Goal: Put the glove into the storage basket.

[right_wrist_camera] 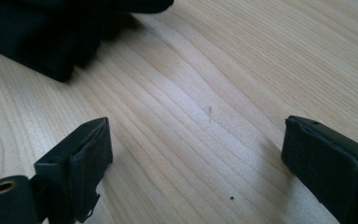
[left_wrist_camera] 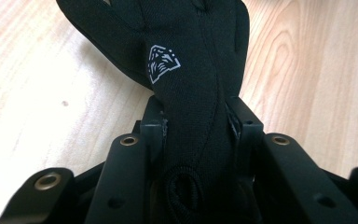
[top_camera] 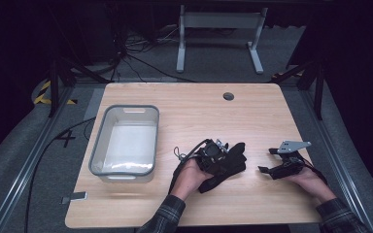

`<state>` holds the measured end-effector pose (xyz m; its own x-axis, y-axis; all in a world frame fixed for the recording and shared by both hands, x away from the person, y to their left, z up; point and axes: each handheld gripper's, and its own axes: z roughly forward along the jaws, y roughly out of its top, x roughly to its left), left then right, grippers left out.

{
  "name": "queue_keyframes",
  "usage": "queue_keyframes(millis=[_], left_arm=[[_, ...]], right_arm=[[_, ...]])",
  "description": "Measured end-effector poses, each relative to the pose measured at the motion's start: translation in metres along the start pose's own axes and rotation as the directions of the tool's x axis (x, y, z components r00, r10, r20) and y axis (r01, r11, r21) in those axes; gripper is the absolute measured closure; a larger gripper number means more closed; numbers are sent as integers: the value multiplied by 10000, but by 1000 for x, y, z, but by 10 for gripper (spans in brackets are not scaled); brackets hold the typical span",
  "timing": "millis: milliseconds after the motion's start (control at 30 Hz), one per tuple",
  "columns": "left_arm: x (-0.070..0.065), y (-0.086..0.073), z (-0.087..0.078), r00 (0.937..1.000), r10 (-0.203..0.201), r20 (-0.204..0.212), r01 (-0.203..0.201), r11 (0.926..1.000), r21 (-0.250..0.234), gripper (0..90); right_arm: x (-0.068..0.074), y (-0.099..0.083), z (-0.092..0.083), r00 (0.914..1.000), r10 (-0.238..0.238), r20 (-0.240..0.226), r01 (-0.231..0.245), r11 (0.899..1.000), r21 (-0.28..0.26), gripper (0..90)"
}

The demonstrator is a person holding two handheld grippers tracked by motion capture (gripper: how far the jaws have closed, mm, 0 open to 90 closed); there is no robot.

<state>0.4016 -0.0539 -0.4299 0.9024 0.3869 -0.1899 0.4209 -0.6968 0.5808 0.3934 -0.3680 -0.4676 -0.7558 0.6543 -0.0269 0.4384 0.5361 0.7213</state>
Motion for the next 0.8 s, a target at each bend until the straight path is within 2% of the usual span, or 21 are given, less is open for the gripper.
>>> queue_keyframes(millis=[100, 300, 467, 800], left_arm=[[1, 1, -8, 9997, -206, 92, 208, 9996, -208, 662], [2, 4, -26, 9988, -482, 17, 482, 9974, -527, 662], [4, 7, -37, 9985, -513, -183, 503, 9975, -497, 662], [16, 12, -75, 9936, -556, -980, 480, 9958, -781, 661]], right_arm=[[0, 0, 0, 10000, 1, 0, -1, 10000, -2, 93], [0, 0, 0, 10000, 2, 0, -2, 10000, -2, 93], [0, 0, 0, 10000, -2, 3, 2, 10000, -2, 93], [0, 0, 0, 10000, 17, 13, -17, 10000, -1, 93]])
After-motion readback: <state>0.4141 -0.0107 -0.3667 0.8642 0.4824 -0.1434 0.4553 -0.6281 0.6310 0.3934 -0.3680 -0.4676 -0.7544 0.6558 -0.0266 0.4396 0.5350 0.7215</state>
